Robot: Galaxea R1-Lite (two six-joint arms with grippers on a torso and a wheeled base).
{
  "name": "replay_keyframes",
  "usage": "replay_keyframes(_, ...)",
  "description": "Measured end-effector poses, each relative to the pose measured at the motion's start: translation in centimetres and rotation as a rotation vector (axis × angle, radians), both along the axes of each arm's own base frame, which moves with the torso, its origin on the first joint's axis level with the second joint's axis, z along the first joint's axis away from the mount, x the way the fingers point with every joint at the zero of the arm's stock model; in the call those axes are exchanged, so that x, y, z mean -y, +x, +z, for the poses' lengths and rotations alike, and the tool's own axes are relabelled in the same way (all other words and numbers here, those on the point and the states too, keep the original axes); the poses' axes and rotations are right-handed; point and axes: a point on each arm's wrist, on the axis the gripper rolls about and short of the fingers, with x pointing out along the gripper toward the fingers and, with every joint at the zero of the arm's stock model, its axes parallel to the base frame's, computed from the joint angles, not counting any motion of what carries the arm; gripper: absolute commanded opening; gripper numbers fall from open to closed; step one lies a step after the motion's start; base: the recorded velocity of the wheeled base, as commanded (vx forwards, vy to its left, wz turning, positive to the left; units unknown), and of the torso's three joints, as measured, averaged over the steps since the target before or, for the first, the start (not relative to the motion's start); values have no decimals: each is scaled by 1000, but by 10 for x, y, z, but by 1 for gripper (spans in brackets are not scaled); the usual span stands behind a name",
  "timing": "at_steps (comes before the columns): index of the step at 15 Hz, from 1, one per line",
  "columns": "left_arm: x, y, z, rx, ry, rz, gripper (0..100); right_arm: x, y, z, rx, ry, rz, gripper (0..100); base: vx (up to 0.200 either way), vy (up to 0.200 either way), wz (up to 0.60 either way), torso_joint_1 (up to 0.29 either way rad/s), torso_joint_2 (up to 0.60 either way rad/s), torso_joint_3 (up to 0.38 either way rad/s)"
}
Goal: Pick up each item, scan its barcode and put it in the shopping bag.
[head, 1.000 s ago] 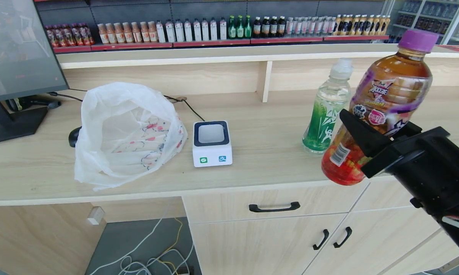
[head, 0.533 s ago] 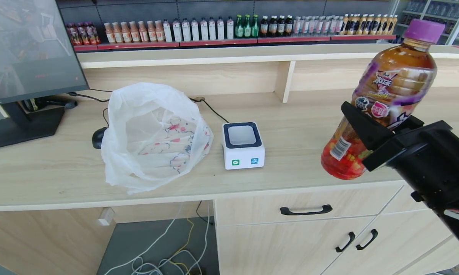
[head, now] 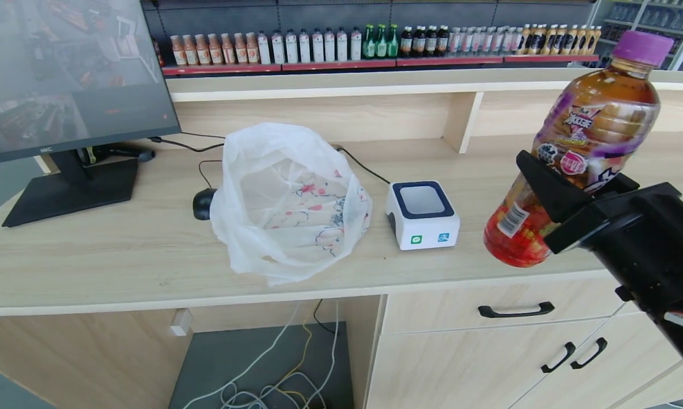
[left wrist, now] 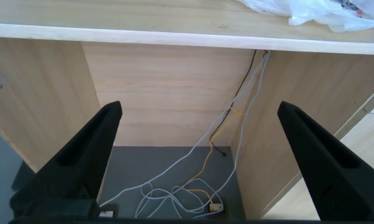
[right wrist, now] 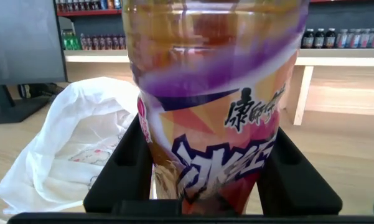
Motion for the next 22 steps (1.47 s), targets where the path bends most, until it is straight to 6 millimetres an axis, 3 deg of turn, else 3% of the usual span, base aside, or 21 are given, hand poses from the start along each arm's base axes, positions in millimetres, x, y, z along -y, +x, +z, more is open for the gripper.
replay_keyframes(10, 0, 0, 0, 0, 2, 0, 100, 9, 9, 4, 15, -5, -63, 0, 0, 0, 0, 0, 0, 0)
replay_keyframes(13, 0, 0, 0, 0, 1, -1, 100, 12, 24, 15, 59, -19, -134, 0, 0, 0, 0, 0, 0, 0)
replay_keyframes(18, 0, 0, 0, 0, 1, 0, 100, -8, 64, 37, 148, -129, -228, 0, 0, 0, 0, 0, 0, 0)
replay_keyframes(22, 0, 0, 0, 0, 1, 0, 100, -27, 88, 50, 239, -317, -212, 0, 0, 0, 0, 0, 0, 0)
